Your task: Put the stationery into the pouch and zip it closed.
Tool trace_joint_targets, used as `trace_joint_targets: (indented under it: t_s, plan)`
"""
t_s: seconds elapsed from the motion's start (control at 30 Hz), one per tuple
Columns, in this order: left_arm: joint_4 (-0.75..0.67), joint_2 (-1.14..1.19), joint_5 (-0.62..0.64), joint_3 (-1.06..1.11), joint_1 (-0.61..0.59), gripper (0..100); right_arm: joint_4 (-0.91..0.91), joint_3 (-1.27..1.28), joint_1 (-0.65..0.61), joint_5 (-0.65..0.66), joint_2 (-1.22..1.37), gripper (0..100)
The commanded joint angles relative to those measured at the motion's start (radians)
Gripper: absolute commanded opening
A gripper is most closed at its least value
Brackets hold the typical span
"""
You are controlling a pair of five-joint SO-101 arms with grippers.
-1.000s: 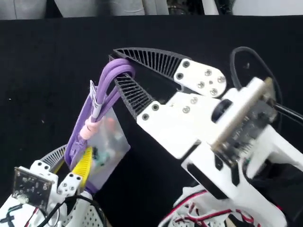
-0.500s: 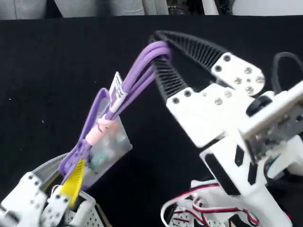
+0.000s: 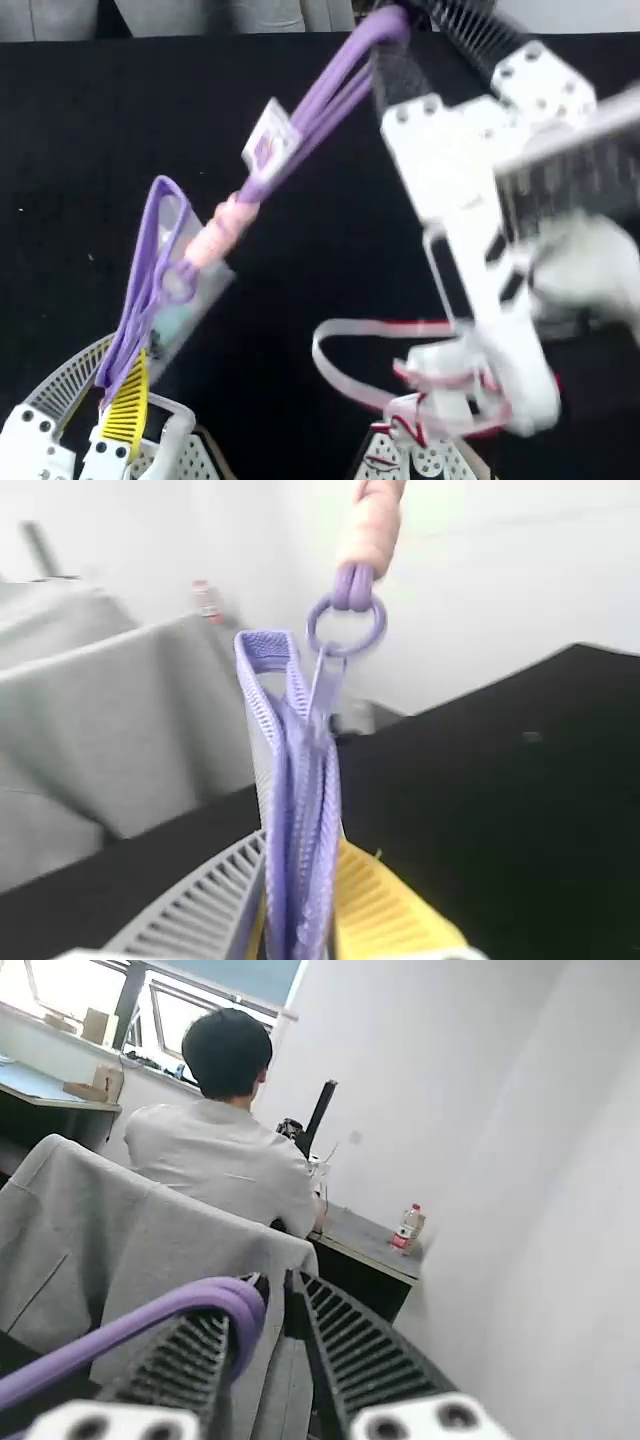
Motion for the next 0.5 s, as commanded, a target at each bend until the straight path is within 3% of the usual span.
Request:
trace_joint_targets:
  t_s: [0.0,0.47]
  plan:
    - [0.018,-0.014,-0.026,-0.05,-0.064,3,-0.146,-0.018,0.175,0.0,0.096,1.1]
    - [0.02,-0.014,-0.021,-0.05,-0.064,3,-0.356,-0.018,0.397,0.0,0.344,1.1]
